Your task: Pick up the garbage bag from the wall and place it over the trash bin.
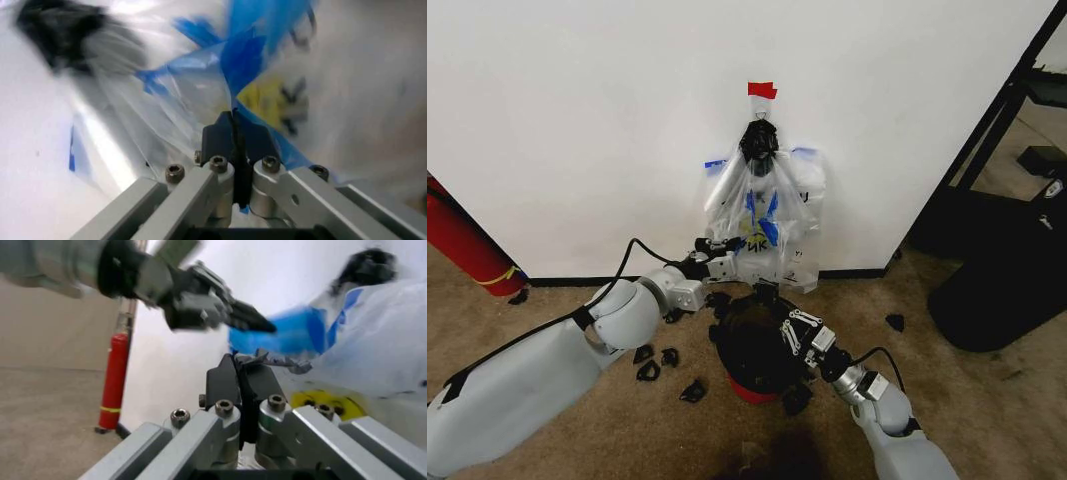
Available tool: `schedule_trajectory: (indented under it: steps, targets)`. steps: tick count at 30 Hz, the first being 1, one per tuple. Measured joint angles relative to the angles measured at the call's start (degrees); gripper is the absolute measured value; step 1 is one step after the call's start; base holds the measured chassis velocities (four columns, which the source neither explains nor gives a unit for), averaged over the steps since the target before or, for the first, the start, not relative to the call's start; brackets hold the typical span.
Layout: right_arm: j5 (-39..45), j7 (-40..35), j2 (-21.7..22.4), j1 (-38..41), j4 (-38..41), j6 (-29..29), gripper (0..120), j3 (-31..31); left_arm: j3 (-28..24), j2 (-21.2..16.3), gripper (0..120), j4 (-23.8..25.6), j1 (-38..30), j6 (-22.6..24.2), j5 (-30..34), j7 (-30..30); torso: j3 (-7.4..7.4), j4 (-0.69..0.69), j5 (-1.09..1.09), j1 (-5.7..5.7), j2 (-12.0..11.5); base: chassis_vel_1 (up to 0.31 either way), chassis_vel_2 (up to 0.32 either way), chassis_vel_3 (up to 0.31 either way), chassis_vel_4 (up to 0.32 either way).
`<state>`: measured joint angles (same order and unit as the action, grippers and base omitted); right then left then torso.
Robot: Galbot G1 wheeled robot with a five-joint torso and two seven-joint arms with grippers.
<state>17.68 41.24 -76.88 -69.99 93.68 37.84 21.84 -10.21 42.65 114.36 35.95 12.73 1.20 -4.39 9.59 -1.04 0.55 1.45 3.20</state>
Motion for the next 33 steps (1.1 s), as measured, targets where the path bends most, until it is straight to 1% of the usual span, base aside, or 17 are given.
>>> schedule_trajectory:
  steps: [5, 7, 8, 11, 12, 14, 15, 16, 19, 20, 22, 23, 26, 27, 30, 31, 33]
  targets:
    - [0.73, -2.47, 0.28, 0.03, -1.19, 0.63, 0, 0.01, 3.27, 1.36, 0, 0.01, 4.40, -4.89, 10.26, 2.88, 0.00, 0.00, 0.01, 0.00, 0.00, 0.000, 0.000, 0.000, 0.000]
    - [1.65, -3.70, 0.53, 0.10, -2.01, 0.95, 0, -0.02, 5.29, 2.46, 0, -0.03, 7.65, -9.41, 18.26, 3.49, 0.00, 0.01, 0.00, 0.00, 0.00, 0.000, 0.000, 0.000, 0.000]
    - [1.65, -3.70, 0.53, 0.10, -2.01, 0.95, 0, -0.02, 5.29, 2.46, 0, -0.03, 7.65, -9.41, 18.26, 3.49, 0.00, 0.01, 0.00, 0.00, 0.00, 0.000, 0.000, 0.000, 0.000]
    - [3.72, -3.87, 1.42, 0.15, -3.36, 1.46, 0, 0.17, 7.85, 4.25, 0, -0.27, 11.65, -15.18, 30.83, 2.28, 0.00, 0.01, 0.00, 0.00, 0.00, 0.000, 0.000, 0.000, 0.000]
    - [4.49, -2.99, 1.77, 0.15, -3.80, 1.63, 0, 0.42, 8.62, 4.81, 0, -0.31, 12.76, -16.49, 34.49, 1.49, 0.00, 0.01, -0.01, 0.00, 0.00, 0.000, 0.000, 0.000, 0.000]
    - [9.78, 5.44, 3.03, -0.03, -5.19, 1.71, 0, 1.35, 9.78, 6.88, 0, -0.85, 14.97, -19.19, 41.28, -0.45, 0.00, 0.01, -0.01, 0.00, 0.00, 0.000, 0.000, 0.000, 0.000]
    - [9.78, 5.44, 3.03, -0.03, -5.19, 1.71, 0, 1.35, 9.78, 6.88, 0, -0.85, 14.97, -19.19, 41.28, -0.45, 0.00, 0.01, -0.01, 0.00, 0.00, 0.000, 0.000, 0.000, 0.000]
    - [11.98, 9.11, 3.45, -0.23, -5.28, 1.31, 0, 1.71, 9.79, 7.59, 0, -1.00, 15.20, -19.69, 42.14, -0.73, 0.00, 0.01, 0.00, 0.00, 0.00, 0.000, 0.000, 0.000, 0.000]
    - [17.07, 19.77, 4.43, -1.19, -5.06, -0.62, 12, 3.28, 9.79, 9.32, 0, -1.21, 15.35, -20.61, 43.14, -0.90, 0.00, -0.01, -0.01, 0.00, 0.00, 0.000, 0.000, 0.000, 0.000]
    - [17.23, 20.09, 4.46, -1.23, -5.03, -0.69, 13, 3.35, 9.79, 9.41, 0, -1.22, 15.35, -20.65, 43.15, -0.91, 0.00, -0.01, -0.01, 0.00, 0.00, 0.000, 0.000, 0.000, 0.000]
    - [19.85, 24.90, 4.98, -1.69, -4.60, -2.11, 25, 4.33, 9.77, 9.93, 0, -1.23, 15.41, -20.96, 43.17, -0.94, 0.00, -0.01, -0.01, 0.00, 0.00, 0.000, 0.000, 0.000, 0.000]
    - [19.85, 24.90, 4.98, -1.69, -4.60, -2.11, 25, 4.33, 9.77, 9.93, 0, -1.23, 15.41, -20.96, 43.17, -0.94, 0.00, -0.01, -0.01, 0.00, 0.00, 0.000, 0.000, 0.000, 0.000]
    - [24.27, 37.27, 6.12, -2.17, -3.01, -7.25, 38, 8.83, 9.72, 10.22, 0, -1.13, 16.02, -21.15, 42.90, -0.95, -0.01, 0.00, 0.00, 0.00, 0.00, 0.000, 0.000, 0.000, 0.000]
    - [24.96, 38.49, 6.40, -2.18, -2.61, -7.86, 43, 9.79, 9.69, 10.33, 0, -1.13, 16.18, -21.15, 42.78, -0.95, 0.00, 0.00, 0.00, 0.00, 0.00, 0.000, 0.000, 0.000, 0.000]
    - [27.27, 36.57, 7.00, -2.36, -1.22, -7.77, 50, 10.44, 9.67, 10.57, 0, -1.13, 16.39, -21.15, 42.58, -0.95, 0.00, 0.00, 0.00, 0.00, 0.00, 0.000, 0.000, 0.000, 0.000]
    - [28.57, 31.93, 7.42, -2.60, 0.19, -6.87, 56, 10.11, 9.67, 10.71, 0, -1.13, 16.49, -21.15, 42.46, -0.96, 0.00, -0.01, 0.00, 0.00, 0.00, 0.000, 0.000, 0.000, 0.000]
    - [27.65, 16.07, 7.86, -2.45, 4.41, -3.74, 65, 7.62, 9.59, 10.94, 0, -1.15, 16.70, -21.15, 42.15, -1.07, -0.01, -0.01, 0.01, 0.00, 0.00, 0.000, 0.000, 0.000, 0.000]
